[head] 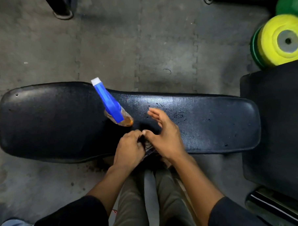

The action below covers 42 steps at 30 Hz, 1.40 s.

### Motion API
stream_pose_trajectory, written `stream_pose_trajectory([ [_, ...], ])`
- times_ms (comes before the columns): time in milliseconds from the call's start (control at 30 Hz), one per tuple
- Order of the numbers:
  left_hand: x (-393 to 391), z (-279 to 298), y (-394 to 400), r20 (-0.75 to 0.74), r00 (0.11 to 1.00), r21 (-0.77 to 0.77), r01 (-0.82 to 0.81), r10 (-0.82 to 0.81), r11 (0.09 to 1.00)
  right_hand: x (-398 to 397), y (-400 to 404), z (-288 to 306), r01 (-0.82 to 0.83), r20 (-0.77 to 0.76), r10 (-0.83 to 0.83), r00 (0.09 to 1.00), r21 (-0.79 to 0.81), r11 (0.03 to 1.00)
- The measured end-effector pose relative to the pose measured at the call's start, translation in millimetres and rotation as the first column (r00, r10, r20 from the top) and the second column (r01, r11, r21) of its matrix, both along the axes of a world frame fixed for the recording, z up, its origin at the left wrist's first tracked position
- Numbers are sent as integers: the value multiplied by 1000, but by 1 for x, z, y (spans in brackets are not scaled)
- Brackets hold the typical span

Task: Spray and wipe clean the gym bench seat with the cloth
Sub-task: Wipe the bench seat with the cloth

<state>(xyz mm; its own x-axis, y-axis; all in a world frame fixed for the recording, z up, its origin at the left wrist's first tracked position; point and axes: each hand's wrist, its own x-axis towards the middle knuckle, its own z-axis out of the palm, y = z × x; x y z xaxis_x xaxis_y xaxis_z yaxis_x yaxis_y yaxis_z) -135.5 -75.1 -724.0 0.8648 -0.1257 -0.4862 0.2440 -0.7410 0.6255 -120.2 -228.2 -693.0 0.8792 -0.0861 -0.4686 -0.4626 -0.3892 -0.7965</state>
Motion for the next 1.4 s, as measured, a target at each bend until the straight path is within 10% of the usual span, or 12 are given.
stream_pose_trajectory([
  [333,28,26,-94,70,900,-58,435,-431,898,-63,-105,0,32,-206,-56,977,-120,992],
  [533,54,26,-166,205,860,-118,495,-467,861,-74,-172,-5,334,-109,-362,926,-217,917],
  [767,89,-33,-246,275,454,395,750,-847,530,-92,-268,-26,435,73,-525,848,-663,610],
  [967,78,-98,-230,290,455,490,685,-842,539,-80,-231,-81,-18,-42,-17,999,-718,696],
  [1400,79,-116,-231,329,424,565,628,-844,536,-18,-279,-135,265,109,-300,948,-793,548],
])
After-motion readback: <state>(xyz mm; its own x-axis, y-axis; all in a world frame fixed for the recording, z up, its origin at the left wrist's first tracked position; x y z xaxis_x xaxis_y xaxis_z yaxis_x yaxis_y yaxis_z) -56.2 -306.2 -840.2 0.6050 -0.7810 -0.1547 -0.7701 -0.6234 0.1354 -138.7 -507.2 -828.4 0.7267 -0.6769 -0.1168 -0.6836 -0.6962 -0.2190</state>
